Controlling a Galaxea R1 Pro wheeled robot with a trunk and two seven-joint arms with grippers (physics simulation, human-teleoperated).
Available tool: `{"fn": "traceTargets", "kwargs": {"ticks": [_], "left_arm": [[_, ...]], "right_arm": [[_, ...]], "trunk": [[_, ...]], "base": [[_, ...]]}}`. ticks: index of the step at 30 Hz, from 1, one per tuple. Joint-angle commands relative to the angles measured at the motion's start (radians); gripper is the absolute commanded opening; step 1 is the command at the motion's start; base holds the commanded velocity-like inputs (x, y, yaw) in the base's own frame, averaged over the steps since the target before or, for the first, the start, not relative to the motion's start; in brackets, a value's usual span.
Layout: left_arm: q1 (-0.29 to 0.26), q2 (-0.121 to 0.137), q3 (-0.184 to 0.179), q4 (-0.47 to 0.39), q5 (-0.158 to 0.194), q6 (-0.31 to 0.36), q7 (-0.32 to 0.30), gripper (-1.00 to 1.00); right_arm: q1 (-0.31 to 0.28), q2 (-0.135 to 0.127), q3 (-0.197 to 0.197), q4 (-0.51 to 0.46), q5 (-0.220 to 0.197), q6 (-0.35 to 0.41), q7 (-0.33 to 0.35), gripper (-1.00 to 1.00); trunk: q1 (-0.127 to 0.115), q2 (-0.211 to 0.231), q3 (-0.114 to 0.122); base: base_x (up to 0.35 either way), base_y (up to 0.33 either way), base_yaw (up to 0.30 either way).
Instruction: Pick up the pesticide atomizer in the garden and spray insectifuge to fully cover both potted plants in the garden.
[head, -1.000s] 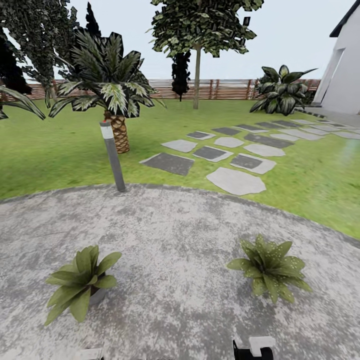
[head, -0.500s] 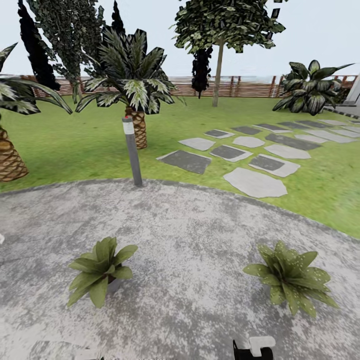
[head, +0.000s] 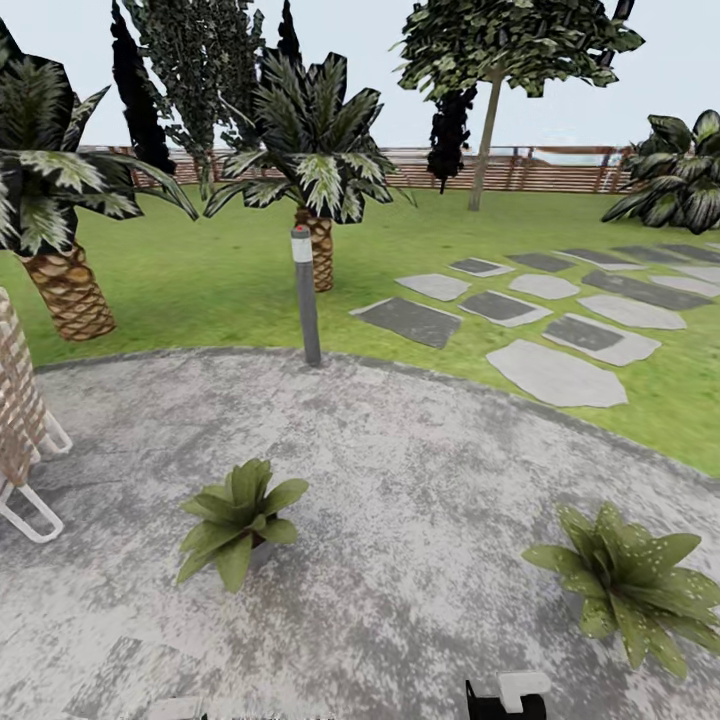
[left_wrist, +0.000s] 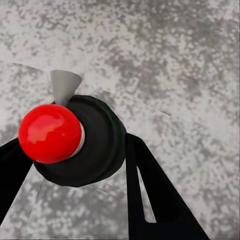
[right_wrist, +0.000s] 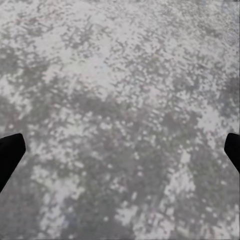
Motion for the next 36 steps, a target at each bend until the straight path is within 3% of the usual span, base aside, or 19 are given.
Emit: {"fn": "traceTargets", "kwargs": {"ticks": [1, 12, 20, 28, 36], "left_arm": [[-0.001, 0.000, 0.005, 0.001, 0.005, -0.002, -0.009, -1.00], [-0.001, 0.003, 0.005, 0.001, 0.005, -0.003, -0.009, -1.00], [-0.001, 0.003, 0.005, 0.001, 0.005, -0.003, -0.009, -1.00], [-0.001, 0.003, 0.005, 0.001, 0.005, -0.002, -0.009, -1.00], [-0.001, 0.003, 0.005, 0.001, 0.005, -0.002, -0.009, -1.00]], "right_arm": [[0.000, 0.000, 0.009, 0.000, -0.007, -0.002, -0.004, 1.00], [0.000, -0.001, 0.009, 0.000, -0.005, -0.002, -0.003, 1.00], [0.000, -0.001, 0.009, 0.000, -0.007, -0.002, -0.003, 1.00], [0.000, -0.005, 0.007, -0.004, -0.009, 0.002, 0.002, 1.00], [0.000, -0.002, 0.007, 0.000, -0.010, 0.003, 0.001, 1.00]], "trunk": [[0.000, 0.000, -0.002], [0.000, 0.000, -0.010], [0.000, 0.000, -0.014], [0.000, 0.000, -0.014], [0.000, 0.000, -0.009]], "base": [[0.000, 0.000, 0.265], [0.006, 0.009, 0.256], [0.127, 0.231, 0.236], [0.148, 0.282, 0.024], [0.152, 0.283, -0.192]]}}
